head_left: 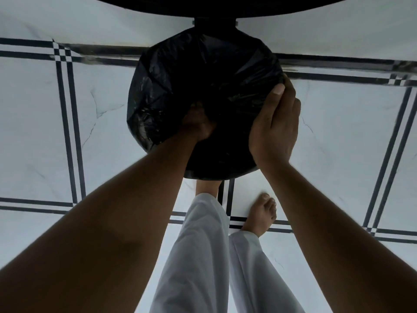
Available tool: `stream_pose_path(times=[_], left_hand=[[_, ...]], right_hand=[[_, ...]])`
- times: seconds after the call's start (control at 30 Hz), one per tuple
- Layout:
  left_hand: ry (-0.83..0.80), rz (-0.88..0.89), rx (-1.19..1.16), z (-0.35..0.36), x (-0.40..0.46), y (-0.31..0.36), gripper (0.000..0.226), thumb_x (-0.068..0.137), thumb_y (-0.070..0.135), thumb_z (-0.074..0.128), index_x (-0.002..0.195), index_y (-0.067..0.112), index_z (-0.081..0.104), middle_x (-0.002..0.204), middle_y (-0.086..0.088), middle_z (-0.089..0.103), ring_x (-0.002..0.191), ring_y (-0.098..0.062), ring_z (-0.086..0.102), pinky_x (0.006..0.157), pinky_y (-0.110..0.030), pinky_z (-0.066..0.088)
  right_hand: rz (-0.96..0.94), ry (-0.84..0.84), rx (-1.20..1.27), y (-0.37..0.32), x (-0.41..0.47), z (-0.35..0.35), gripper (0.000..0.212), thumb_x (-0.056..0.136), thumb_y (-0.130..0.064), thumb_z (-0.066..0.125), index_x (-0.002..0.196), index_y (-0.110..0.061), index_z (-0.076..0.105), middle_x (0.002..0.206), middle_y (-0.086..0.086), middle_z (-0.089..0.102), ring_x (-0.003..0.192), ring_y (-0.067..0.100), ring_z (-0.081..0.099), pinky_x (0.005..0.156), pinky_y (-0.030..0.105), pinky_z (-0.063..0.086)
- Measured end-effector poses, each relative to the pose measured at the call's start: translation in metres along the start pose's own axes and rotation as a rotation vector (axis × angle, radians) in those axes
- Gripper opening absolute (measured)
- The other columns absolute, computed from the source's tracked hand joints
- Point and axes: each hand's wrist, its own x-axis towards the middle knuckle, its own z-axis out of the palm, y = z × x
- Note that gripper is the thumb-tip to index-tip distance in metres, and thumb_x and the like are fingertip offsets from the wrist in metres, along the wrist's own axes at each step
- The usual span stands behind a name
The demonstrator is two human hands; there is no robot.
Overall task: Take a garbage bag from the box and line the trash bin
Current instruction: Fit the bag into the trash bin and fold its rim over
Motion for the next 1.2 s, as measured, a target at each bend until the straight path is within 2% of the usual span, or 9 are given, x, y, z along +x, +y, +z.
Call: stream_pose_path(times=[0.23,0.4,0.47,0.57,0.7,0.83,1.0,1.1,1.2], left_hand=[[0.221,0.048,-0.217,-0.023,-0.062,0.015,0.067,0.09,0.014,0.076,0.152,0.005,0.053,0.15,-0.019,0.063,0.142,-0.034,0.06,0.118,-0.03,0.046],[0.477,0.104,-0.499,-0.021,-0.089,0.019,0.023,0.09,0.003,0.072,0.108,0.016,0.071,0.102,0.003,0.075,0.091,-0.009,0.071,0.09,-0.016,0.054],[0.421,0.132,-0.652,-0.012,-0.086,0.024,0.023,0.096,0.0,0.071,0.097,0.022,0.072,0.091,0.009,0.076,0.085,-0.002,0.072,0.089,-0.016,0.057],[0.286,0.098,-0.763,0.006,-0.068,0.03,0.011,0.101,0.016,0.077,0.112,0.019,0.078,0.109,0.003,0.08,0.108,-0.013,0.075,0.101,-0.026,0.058],[0.056,-0.042,-0.72,0.013,-0.048,0.038,0.058,0.099,0.054,0.075,0.146,0.02,0.069,0.145,-0.005,0.071,0.133,-0.021,0.065,0.102,-0.021,0.046],[-0.071,-0.171,-0.441,0.023,-0.019,0.032,0.13,0.062,0.103,0.062,0.168,0.031,0.042,0.174,-0.01,0.042,0.161,-0.037,0.039,0.131,-0.052,0.034],[-0.177,-0.147,-0.227,0.012,-0.025,0.033,0.121,0.087,0.092,0.052,0.177,0.028,0.002,0.184,-0.017,-0.002,0.169,-0.044,0.001,0.136,-0.057,0.007],[-0.155,-0.179,-0.186,0.008,-0.024,0.034,0.132,0.075,0.104,0.045,0.176,0.031,0.005,0.184,-0.016,0.001,0.169,-0.045,0.004,0.134,-0.06,0.01],[-0.109,-0.145,-0.058,-0.004,-0.036,0.039,0.081,0.109,0.065,0.04,0.171,0.013,0.033,0.178,-0.022,0.028,0.164,-0.043,0.026,0.132,-0.051,0.022]], right_hand=[[0.059,-0.085,-0.012,-0.01,0.0,-0.008,0.054,0.118,-0.053,0.022,0.16,-0.03,0.047,0.149,-0.001,0.061,0.134,0.017,0.055,0.114,0.051,0.048],[0.064,-0.083,-0.023,-0.008,0.002,-0.008,0.055,0.117,-0.054,0.023,0.155,-0.026,0.05,0.144,0.001,0.063,0.129,0.02,0.058,0.11,0.05,0.05],[0.064,-0.074,-0.02,-0.007,0.002,-0.007,0.054,0.117,-0.054,0.023,0.155,-0.027,0.05,0.144,0.0,0.063,0.13,0.019,0.057,0.11,0.048,0.049],[0.052,-0.065,-0.026,-0.005,0.002,-0.006,0.053,0.118,-0.052,0.024,0.156,-0.027,0.051,0.144,-0.001,0.064,0.129,0.017,0.057,0.108,0.043,0.048],[0.018,-0.037,-0.025,0.0,0.002,-0.004,0.052,0.119,-0.05,0.026,0.155,-0.025,0.053,0.141,-0.003,0.066,0.127,0.014,0.058,0.102,0.033,0.043],[0.0,-0.013,-0.034,0.005,0.003,-0.001,0.052,0.119,-0.05,0.027,0.156,-0.025,0.053,0.141,-0.006,0.067,0.125,0.009,0.057,0.097,0.024,0.04],[-0.016,-0.002,-0.038,0.008,0.004,0.0,0.051,0.119,-0.049,0.027,0.156,-0.026,0.054,0.142,-0.008,0.067,0.122,0.002,0.055,0.096,0.017,0.04],[-0.006,-0.022,-0.044,0.003,0.003,-0.002,0.051,0.119,-0.05,0.027,0.156,-0.025,0.053,0.143,-0.006,0.066,0.129,0.011,0.058,0.104,0.033,0.045],[0.027,-0.075,-0.035,-0.004,0.002,-0.007,0.052,0.118,-0.052,0.027,0.156,-0.027,0.052,0.145,-0.004,0.065,0.132,0.016,0.057,0.11,0.042,0.047]])
